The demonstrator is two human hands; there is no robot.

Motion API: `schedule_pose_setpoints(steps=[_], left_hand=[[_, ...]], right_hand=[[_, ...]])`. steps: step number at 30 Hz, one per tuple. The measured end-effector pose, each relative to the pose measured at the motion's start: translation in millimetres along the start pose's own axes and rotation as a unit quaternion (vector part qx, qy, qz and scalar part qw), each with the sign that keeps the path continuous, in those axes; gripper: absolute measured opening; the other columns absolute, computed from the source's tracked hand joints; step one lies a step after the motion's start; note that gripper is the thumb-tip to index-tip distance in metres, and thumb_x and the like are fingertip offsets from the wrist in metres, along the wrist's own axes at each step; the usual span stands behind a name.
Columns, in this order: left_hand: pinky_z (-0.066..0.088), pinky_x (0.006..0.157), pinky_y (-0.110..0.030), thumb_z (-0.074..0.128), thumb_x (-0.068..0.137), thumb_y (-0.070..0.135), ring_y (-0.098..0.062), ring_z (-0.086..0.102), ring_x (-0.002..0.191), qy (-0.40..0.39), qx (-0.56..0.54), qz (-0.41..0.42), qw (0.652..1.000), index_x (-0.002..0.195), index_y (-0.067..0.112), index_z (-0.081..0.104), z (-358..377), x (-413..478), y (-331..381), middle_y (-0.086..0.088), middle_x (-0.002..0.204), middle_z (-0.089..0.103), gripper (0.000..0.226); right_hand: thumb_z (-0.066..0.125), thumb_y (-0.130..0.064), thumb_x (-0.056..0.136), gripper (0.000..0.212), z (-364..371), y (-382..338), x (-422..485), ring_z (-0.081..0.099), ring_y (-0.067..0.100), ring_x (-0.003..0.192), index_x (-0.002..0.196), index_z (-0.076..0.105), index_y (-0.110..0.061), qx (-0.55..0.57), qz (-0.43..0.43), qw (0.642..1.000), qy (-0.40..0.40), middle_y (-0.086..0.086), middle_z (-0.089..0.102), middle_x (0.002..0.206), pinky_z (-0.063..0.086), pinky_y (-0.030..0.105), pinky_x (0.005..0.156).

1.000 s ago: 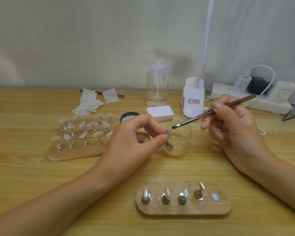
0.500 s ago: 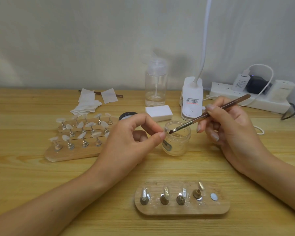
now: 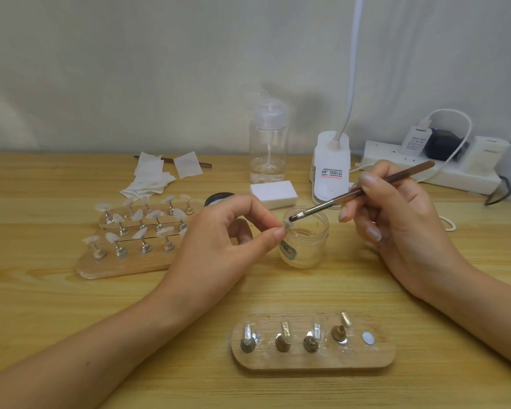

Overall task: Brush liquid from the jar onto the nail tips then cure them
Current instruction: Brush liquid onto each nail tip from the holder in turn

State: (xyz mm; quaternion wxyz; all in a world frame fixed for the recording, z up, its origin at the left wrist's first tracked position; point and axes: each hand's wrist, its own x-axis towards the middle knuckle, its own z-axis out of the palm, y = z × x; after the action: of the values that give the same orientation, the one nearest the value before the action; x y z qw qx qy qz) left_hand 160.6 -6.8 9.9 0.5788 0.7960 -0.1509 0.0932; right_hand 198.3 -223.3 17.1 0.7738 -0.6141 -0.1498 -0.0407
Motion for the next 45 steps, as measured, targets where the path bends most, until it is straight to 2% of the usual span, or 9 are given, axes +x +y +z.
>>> schedule_pose_setpoints(steps=[5, 10, 15, 19, 23, 28, 34, 41, 45], left_hand=[[0.035, 0.044, -0.007, 0.074, 0.087, 0.021, 0.002, 0.044, 0.044, 0.002, 0.007, 0.006, 1.0, 0.081, 0.02, 0.069, 0.5, 0.3, -1.0, 0.025, 0.057, 0.057, 0.008], [0.035, 0.047, -0.006, 0.073, 0.088, 0.021, 0.001, 0.044, 0.044, 0.001, 0.036, 0.038, 0.999, 0.08, 0.025, 0.067, 0.7, 0.1, -1.8, 0.028, 0.06, 0.057, 0.011], [0.038, 0.05, -0.008, 0.072, 0.089, 0.022, -0.002, 0.045, 0.047, 0.004, 0.056, 0.054, 0.997, 0.08, 0.027, 0.066, 0.0, -0.2, -2.3, 0.026, 0.068, 0.059, 0.012], [0.04, 0.055, -0.011, 0.071, 0.09, 0.02, -0.014, 0.049, 0.051, 0.005, 0.081, 0.074, 0.994, 0.079, 0.032, 0.063, 0.3, -0.8, -1.4, 0.018, 0.083, 0.062, 0.018], [0.04, 0.055, -0.013, 0.071, 0.09, 0.022, -0.02, 0.049, 0.051, 0.008, 0.078, 0.071, 0.994, 0.079, 0.03, 0.063, 0.1, -0.1, -1.8, 0.018, 0.083, 0.061, 0.016], [0.04, 0.056, -0.013, 0.071, 0.089, 0.02, -0.018, 0.048, 0.05, 0.01, 0.075, 0.07, 0.995, 0.079, 0.027, 0.064, 0.6, 0.5, -1.5, 0.025, 0.074, 0.059, 0.015], [0.043, 0.055, -0.015, 0.072, 0.088, 0.022, -0.019, 0.049, 0.05, 0.014, 0.073, 0.062, 0.995, 0.08, 0.027, 0.065, 0.0, 0.7, -0.6, 0.028, 0.069, 0.059, 0.012], [0.044, 0.056, -0.016, 0.072, 0.088, 0.022, -0.014, 0.048, 0.048, 0.013, 0.07, 0.062, 0.996, 0.08, 0.026, 0.066, -0.2, 0.7, -0.7, 0.028, 0.069, 0.059, 0.011], [0.042, 0.056, -0.012, 0.072, 0.088, 0.022, -0.004, 0.044, 0.047, 0.01, 0.071, 0.063, 0.995, 0.08, 0.027, 0.065, 0.4, 0.7, -0.4, 0.03, 0.064, 0.058, 0.011]], right_hand=[[0.059, -0.03, 0.083, 0.021, -0.2, 0.7, 1.1, 0.034, 0.008, 0.037, 0.077, 0.044, -0.017, -0.004, 0.025, 0.999, 0.031, 0.008, 0.064, 0.059, 0.02, 0.019, 0.038], [0.064, -0.033, 0.088, 0.027, 1.3, -1.1, -1.2, 0.037, 0.01, 0.039, 0.078, 0.045, -0.018, -0.008, 0.005, 1.0, 0.0, 0.009, 0.066, 0.063, 0.02, 0.026, 0.042], [0.059, -0.029, 0.082, 0.019, -1.3, -0.4, 0.9, 0.033, 0.008, 0.037, 0.077, 0.044, -0.018, 0.01, 0.024, 0.999, 0.035, 0.007, 0.063, 0.058, 0.023, 0.017, 0.038], [0.062, -0.032, 0.089, 0.024, 1.0, -0.7, -0.5, 0.038, 0.009, 0.04, 0.078, 0.046, -0.017, 0.002, 0.006, 1.0, -0.012, 0.009, 0.067, 0.066, 0.03, 0.016, 0.041], [0.061, -0.031, 0.082, 0.02, -2.1, 1.3, 2.2, 0.033, 0.009, 0.037, 0.08, 0.045, -0.018, 0.003, 0.033, 0.999, 0.038, 0.008, 0.065, 0.061, 0.021, 0.019, 0.039], [0.063, -0.034, 0.09, 0.026, -0.7, 1.8, 0.3, 0.034, 0.008, 0.038, 0.08, 0.046, -0.017, -0.007, 0.008, 1.0, -0.016, 0.008, 0.067, 0.066, 0.022, 0.019, 0.041], [0.058, -0.033, 0.086, 0.021, -2.7, 2.5, 2.3, 0.032, 0.007, 0.037, 0.079, 0.046, -0.018, 0.013, 0.016, 1.0, 0.002, 0.006, 0.066, 0.065, 0.028, 0.014, 0.039], [0.062, -0.039, 0.081, 0.025, -3.2, 3.5, 2.7, 0.033, 0.008, 0.037, 0.083, 0.047, -0.018, -0.005, 0.028, 0.999, 0.022, 0.008, 0.067, 0.066, 0.022, 0.018, 0.042], [0.061, -0.041, 0.083, 0.027, -1.6, 2.7, 2.4, 0.037, 0.009, 0.038, 0.08, 0.047, -0.018, -0.013, 0.017, 1.0, -0.01, 0.007, 0.07, 0.069, 0.017, 0.026, 0.044]])
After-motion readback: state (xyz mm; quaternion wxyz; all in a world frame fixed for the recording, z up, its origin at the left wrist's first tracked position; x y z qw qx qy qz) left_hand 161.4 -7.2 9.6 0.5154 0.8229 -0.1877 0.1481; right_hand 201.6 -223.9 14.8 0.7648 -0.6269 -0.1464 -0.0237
